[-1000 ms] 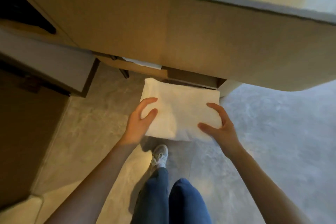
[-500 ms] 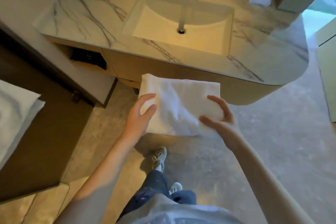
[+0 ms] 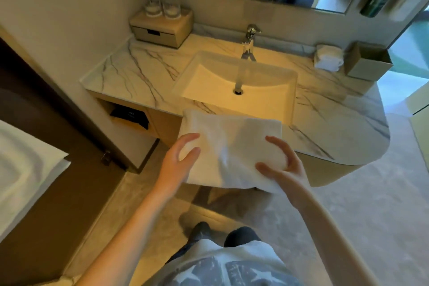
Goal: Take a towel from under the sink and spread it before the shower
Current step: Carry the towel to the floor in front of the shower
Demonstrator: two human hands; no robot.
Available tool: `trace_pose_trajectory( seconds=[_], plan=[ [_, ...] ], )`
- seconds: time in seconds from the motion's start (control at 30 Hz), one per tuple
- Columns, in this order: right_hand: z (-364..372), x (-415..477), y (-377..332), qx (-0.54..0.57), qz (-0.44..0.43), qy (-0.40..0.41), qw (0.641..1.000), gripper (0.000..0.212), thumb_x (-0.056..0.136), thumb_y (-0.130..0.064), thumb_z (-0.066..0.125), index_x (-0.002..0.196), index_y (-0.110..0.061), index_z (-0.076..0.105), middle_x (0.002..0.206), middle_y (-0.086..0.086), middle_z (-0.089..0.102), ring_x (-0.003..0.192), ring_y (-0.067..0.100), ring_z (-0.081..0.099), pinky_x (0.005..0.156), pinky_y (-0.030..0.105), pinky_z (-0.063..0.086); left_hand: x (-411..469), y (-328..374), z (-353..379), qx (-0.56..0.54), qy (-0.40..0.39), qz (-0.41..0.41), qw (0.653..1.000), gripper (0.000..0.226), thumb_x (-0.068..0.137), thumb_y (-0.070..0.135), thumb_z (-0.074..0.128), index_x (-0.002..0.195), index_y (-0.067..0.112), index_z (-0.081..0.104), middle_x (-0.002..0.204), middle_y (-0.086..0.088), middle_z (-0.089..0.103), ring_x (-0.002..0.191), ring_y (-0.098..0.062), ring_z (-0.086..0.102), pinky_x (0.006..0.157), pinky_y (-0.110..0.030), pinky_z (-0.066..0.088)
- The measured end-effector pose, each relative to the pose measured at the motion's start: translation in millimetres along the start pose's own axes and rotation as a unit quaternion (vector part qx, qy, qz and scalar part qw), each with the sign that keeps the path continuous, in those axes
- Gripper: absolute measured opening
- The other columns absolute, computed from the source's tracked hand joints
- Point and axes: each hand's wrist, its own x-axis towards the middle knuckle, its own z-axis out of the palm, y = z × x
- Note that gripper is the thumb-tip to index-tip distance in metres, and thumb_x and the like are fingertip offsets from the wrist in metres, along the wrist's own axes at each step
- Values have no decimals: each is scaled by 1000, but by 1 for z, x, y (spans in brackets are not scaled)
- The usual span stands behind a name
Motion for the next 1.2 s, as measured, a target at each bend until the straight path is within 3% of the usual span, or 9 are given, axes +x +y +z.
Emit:
trace_pose_trajectory(
  seconds=[0.13, 0.3, 0.47, 0.53, 0.6, 0.73, 0.9, 1.03, 1.2],
  plan=[
    [-9, 19, -4, -9, -30, -64, 997, 69, 73, -22, 84, 127, -51, 53, 118, -26, 53, 95, 1, 56, 64, 9, 51, -16, 5, 6, -1, 65, -4, 998, 27, 95, 31, 57, 120, 41, 59, 124, 27, 55, 118, -3, 53, 91, -27, 48],
    [-23, 29, -2, -17, -51, -193, 980, 68, 73, -24, 84, 128, -49, 52, 126, -18, 50, 104, 9, 56, 66, 20, 56, -77, 7, 40, -3, 199, -14, 980, 25, 96, 31, 56, 118, 42, 59, 126, 26, 51, 107, 13, 51, 74, -8, 46],
    [-40, 12, 2, -20, -69, -340, 938, 68, 73, -29, 84, 130, -46, 52, 121, -24, 56, 105, 5, 59, 77, 28, 58, -159, 2, 85, -1, 326, -31, 945, 25, 96, 24, 56, 118, 35, 62, 128, 24, 51, 107, 22, 44, 76, 2, 38],
    [-42, 1, 3, -25, -74, -377, 923, 68, 72, -32, 84, 130, -47, 52, 115, -31, 55, 102, -2, 58, 74, 20, 57, -190, 2, 101, -2, 369, -45, 928, 25, 96, 23, 57, 117, 36, 63, 128, 26, 51, 108, 23, 43, 76, 3, 36],
    [-42, -11, 4, -35, -89, -404, 910, 67, 71, -33, 85, 128, -48, 53, 113, -35, 54, 99, -9, 55, 69, 11, 52, -218, 2, 113, -2, 405, -53, 913, 26, 96, 22, 58, 117, 36, 63, 127, 28, 52, 110, 23, 43, 79, 3, 36],
    [-38, -32, 8, -40, -100, -458, 882, 67, 72, -35, 85, 128, -49, 52, 121, -33, 51, 104, -8, 52, 70, 17, 53, -264, 5, 130, -4, 455, -60, 889, 25, 94, 24, 60, 116, 35, 65, 124, 32, 55, 117, 16, 45, 85, 0, 37],
    [-35, -56, 10, -21, -97, -505, 857, 65, 73, -30, 85, 127, -47, 54, 115, -38, 52, 100, -12, 53, 69, 11, 53, -302, 13, 146, -1, 502, -74, 862, 28, 84, 33, 58, 110, 38, 66, 123, 28, 57, 116, 11, 48, 86, -3, 38],
    [-32, -72, 9, -24, -112, -534, 838, 64, 74, -28, 83, 128, -44, 53, 117, -34, 51, 102, -13, 50, 72, 6, 49, -328, 16, 157, 7, 533, -71, 843, 29, 85, 28, 59, 112, 28, 66, 126, 18, 58, 115, 10, 50, 85, -2, 37],
    [-28, -105, 12, -26, -115, -557, 822, 62, 74, -26, 83, 125, -46, 54, 111, -38, 52, 99, -16, 50, 68, 5, 49, -367, 14, 166, 27, 563, -72, 823, 25, 94, 8, 58, 114, 22, 65, 126, 13, 58, 109, 17, 50, 83, 0, 37]
  ],
)
